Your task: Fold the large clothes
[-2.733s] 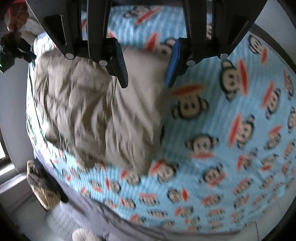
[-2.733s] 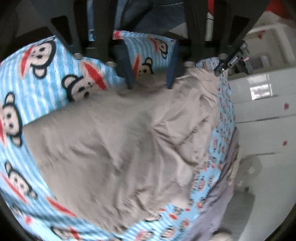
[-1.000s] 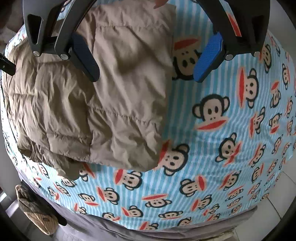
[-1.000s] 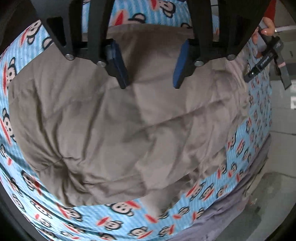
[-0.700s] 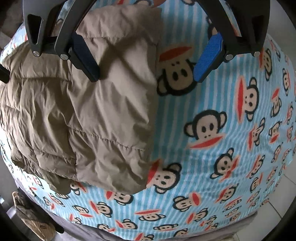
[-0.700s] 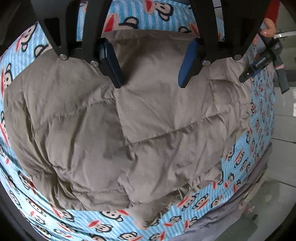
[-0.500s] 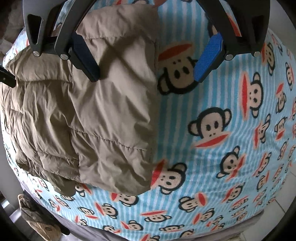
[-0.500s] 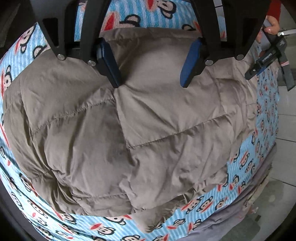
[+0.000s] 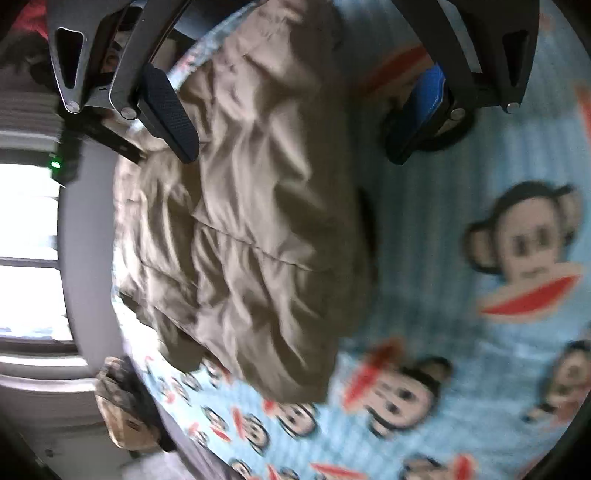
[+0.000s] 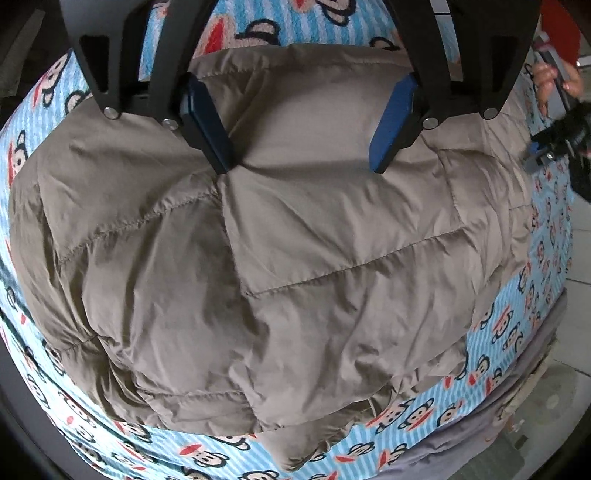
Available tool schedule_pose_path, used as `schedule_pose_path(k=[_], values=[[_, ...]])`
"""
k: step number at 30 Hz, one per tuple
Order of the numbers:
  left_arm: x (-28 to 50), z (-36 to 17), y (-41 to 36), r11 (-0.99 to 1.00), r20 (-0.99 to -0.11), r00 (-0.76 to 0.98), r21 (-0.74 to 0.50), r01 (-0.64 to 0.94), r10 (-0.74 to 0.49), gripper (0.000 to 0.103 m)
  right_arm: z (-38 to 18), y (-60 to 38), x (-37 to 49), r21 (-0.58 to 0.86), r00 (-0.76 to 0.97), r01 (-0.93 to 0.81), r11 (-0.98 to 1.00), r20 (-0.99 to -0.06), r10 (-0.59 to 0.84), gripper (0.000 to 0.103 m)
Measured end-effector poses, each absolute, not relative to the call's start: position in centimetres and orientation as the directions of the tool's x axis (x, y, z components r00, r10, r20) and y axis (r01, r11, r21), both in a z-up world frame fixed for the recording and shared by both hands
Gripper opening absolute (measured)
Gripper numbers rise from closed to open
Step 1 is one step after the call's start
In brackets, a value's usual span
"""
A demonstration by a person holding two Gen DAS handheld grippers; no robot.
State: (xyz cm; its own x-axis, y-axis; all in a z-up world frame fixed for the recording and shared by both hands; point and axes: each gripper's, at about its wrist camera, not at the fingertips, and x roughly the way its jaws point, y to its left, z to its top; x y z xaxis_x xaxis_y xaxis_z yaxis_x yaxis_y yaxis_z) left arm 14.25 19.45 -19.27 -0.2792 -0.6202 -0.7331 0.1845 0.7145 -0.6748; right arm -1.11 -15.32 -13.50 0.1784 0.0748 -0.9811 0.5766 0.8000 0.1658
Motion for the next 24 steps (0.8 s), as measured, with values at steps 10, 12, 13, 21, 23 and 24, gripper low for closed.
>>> schedule_pose_path(k=[10,12,13,21,23,24], values=[[14.0,-22.4,11.6,0.669,-0.747,-0.428,-0.656,0.350,-0.508,0.101,-13.9,-15.4,-0.8,0.163,0.163,0.554,0.816,-0.983,0.086,0.080],[13.8,-22.4,11.5,0.663,-0.755,-0.423,-0.649,0.373,-0.501,0.098,-13.5,-15.3,-0.6,0.168,0.153,0.544,0.822,-0.983,0.099,0.080],[13.8,-22.2,11.7,0.660,-0.759,-0.413,-0.646,0.384,-0.503,0.092,-13.1,-15.3,-0.7,0.175,0.156,0.539,0.824,-0.982,0.106,0.080],[13.3,-20.2,12.5,0.624,-0.698,-0.408,-0.713,0.320,-0.588,0.028,-10.1,-17.0,0.6,0.208,0.320,0.482,0.851,-0.946,0.050,0.020],[12.9,-18.6,12.3,0.623,-0.698,-0.396,-0.714,0.319,-0.597,0.027,-10.9,-17.2,1.9,0.219,0.345,0.444,0.869,-0.937,0.059,0.015],[12.6,-17.9,12.2,0.619,-0.693,-0.393,-0.719,0.317,-0.604,0.027,-11.6,-17.1,2.5,0.214,0.347,0.430,0.877,-0.936,0.058,0.015]])
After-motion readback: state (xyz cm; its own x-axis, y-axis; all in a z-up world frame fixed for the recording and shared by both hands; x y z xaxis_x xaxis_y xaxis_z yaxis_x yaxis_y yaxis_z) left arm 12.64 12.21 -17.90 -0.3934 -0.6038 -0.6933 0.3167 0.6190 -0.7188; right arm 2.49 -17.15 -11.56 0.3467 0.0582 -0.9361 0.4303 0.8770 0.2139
